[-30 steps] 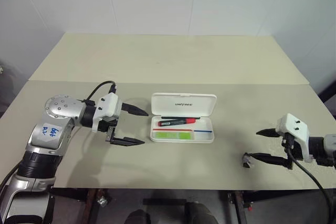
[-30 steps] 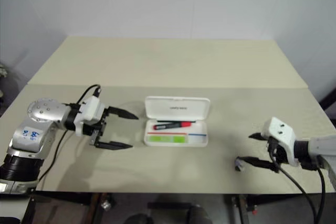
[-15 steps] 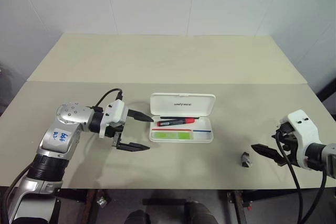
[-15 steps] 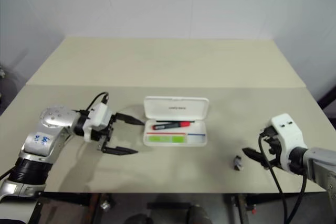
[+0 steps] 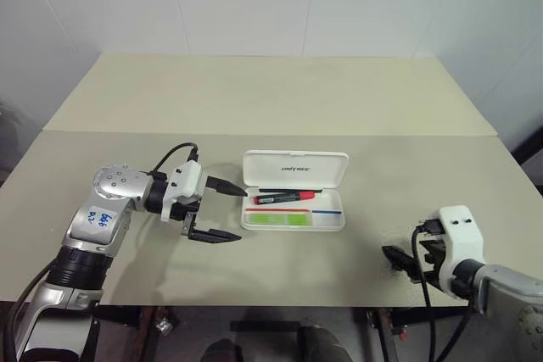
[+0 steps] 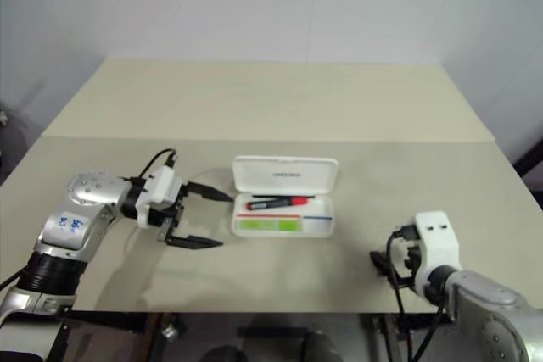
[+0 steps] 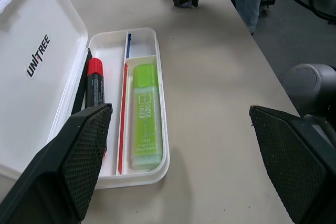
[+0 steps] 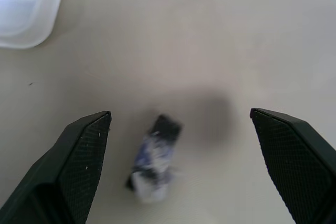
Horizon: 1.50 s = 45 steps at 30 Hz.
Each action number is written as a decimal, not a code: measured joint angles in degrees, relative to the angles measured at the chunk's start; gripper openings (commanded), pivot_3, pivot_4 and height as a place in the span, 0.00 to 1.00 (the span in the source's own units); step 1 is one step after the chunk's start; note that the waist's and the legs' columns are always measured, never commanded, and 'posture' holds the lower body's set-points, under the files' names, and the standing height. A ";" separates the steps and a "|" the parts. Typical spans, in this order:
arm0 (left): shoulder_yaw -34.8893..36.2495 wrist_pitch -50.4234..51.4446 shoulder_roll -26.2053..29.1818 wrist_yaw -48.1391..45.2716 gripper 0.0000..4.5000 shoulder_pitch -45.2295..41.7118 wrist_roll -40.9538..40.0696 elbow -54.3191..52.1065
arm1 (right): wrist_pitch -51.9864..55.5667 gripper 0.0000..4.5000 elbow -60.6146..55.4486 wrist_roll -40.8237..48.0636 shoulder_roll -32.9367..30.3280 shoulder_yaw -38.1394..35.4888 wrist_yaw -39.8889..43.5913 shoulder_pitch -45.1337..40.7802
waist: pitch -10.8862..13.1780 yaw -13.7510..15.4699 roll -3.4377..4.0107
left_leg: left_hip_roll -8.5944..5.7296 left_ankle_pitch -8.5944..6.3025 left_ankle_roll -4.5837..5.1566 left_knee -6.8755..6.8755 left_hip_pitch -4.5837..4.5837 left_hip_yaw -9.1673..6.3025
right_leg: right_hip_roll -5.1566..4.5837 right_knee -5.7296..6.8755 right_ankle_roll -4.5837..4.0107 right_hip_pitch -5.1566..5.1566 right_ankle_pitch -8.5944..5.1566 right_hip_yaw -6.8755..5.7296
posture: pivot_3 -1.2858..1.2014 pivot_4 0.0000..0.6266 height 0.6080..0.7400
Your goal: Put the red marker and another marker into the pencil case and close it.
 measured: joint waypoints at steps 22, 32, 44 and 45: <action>0.01 -0.06 0.43 0.36 1.00 0.71 0.00 -0.11 | -0.01 0.40 -2.72 5.86 8.51 2.06 -16.25 1.55 | -0.03 -0.18 -0.05 | 0.05 -0.01 0.01 -0.09 -0.01 -0.04 | 0.01 -0.15 -0.01 0.00 0.00 -0.03 | 0.52 0.24 1.00; 0.37 -0.36 1.92 0.51 1.00 0.70 0.00 -0.03 | 0.00 0.08 0.16 7.30 6.33 2.70 -15.97 -0.72 | -0.06 -0.93 -0.11 | 0.10 -0.01 0.03 -0.11 -0.01 -0.01 | -0.03 -0.20 0.00 0.02 0.05 -0.01 | 0.52 0.24 1.00; 1.16 -1.12 3.89 1.10 1.00 0.65 0.33 0.23 | -27.26 0.08 19.56 2.02 -24.85 17.06 15.47 -10.92 | -0.02 -1.36 -0.04 | 0.02 -0.07 0.18 -0.22 -0.15 0.01 | 0.04 -0.55 0.05 0.00 0.10 -0.09 | 0.52 0.24 1.00; 1.32 -1.12 4.24 1.40 1.00 0.69 0.34 0.21 | -32.28 0.08 21.80 0.72 -26.60 19.43 20.12 -11.75 | -0.02 -1.38 -0.04 | 0.03 -0.08 0.18 -0.23 -0.15 0.03 | 0.04 -0.56 0.05 -0.01 0.10 -0.08 | 0.52 0.24 1.00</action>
